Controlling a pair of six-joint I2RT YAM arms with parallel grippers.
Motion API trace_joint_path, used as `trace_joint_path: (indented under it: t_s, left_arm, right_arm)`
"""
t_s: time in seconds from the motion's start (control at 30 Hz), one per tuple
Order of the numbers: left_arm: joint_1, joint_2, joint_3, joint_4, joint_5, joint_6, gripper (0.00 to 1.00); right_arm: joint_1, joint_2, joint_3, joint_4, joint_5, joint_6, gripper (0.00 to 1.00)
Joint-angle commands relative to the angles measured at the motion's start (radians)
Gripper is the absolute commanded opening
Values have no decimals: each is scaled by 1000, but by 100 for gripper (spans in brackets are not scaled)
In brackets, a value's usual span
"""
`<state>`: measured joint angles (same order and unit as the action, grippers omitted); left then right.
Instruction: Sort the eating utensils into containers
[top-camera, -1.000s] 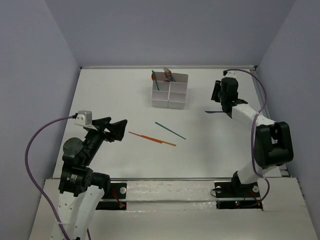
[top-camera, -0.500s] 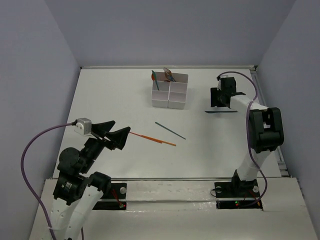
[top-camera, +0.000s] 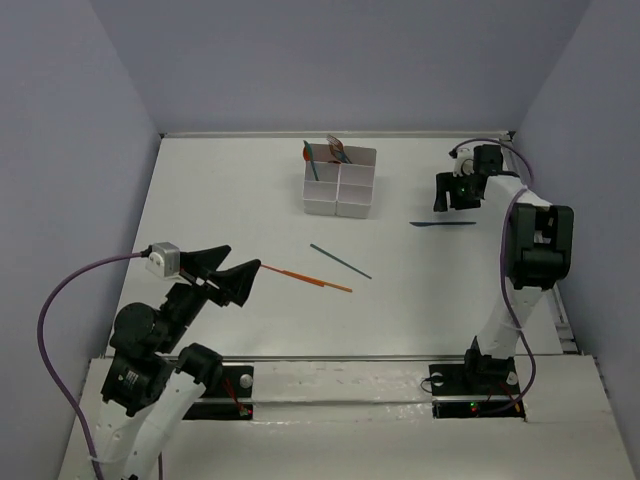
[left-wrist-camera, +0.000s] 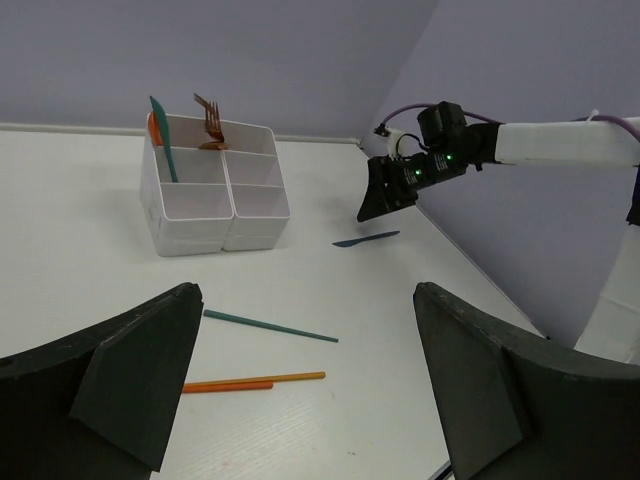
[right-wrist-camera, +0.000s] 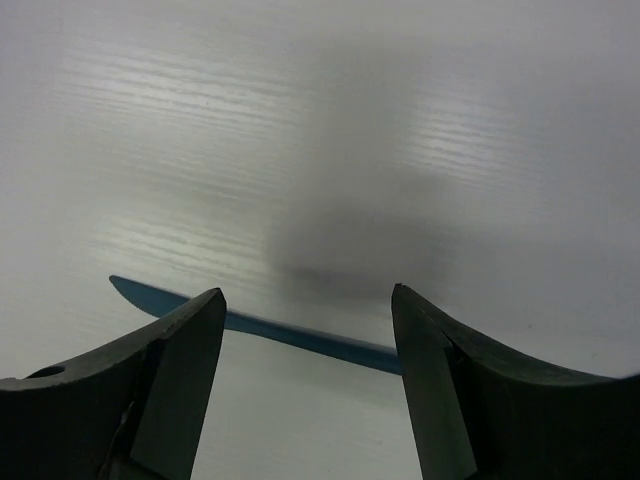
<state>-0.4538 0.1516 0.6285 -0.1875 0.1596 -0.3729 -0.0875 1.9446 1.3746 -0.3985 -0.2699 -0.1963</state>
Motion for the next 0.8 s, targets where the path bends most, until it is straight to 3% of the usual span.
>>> trace_joint_path:
  t_s: [0.0, 0.43, 0.77]
  left_arm:
    - [-16, -17, 11, 25, -12, 15, 99]
    - [-25, -4, 13, 25, -12, 15, 99]
    - [-25, -17, 11, 28, -11, 14, 99]
  right_arm:
    - [-20, 72, 134, -140, -110, -74, 74]
    - [-47, 116, 78, -165, -186, -17, 77]
    - [-47, -104, -187, -36, -86, 58, 77]
